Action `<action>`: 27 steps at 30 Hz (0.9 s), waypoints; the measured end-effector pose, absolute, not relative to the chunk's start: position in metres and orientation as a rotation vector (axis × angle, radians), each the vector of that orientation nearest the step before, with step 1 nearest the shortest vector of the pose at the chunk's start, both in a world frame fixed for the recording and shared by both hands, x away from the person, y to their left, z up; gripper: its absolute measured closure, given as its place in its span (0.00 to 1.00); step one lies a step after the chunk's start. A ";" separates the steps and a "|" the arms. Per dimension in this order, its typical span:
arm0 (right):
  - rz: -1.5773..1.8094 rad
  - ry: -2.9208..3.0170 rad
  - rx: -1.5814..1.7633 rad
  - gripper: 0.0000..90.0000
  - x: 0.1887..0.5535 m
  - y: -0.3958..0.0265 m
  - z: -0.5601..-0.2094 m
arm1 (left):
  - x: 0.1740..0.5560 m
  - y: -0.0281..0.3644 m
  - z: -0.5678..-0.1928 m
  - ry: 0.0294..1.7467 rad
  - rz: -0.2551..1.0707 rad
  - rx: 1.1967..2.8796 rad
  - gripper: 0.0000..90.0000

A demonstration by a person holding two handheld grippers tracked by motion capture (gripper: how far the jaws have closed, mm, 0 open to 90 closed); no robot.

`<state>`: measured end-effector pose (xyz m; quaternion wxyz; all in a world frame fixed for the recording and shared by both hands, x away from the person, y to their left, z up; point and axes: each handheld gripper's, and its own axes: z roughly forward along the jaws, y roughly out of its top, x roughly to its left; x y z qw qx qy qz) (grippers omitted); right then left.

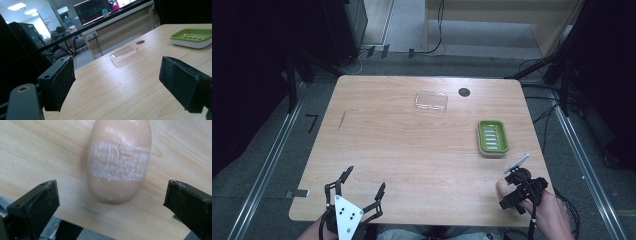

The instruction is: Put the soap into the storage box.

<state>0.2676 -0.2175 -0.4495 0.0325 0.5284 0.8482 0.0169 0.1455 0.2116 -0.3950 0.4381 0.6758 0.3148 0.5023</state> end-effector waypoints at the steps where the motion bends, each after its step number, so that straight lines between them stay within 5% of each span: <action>1: 0.046 2.616 1.624 0.00 0.269 -0.217 -0.450 | 0.146 0.212 -0.395 0.783 1.249 1.680 0.15; 27: 0.025 2.644 1.668 0.00 0.298 -0.213 -0.467 | 0.146 0.212 -0.395 0.782 1.248 1.681 0.15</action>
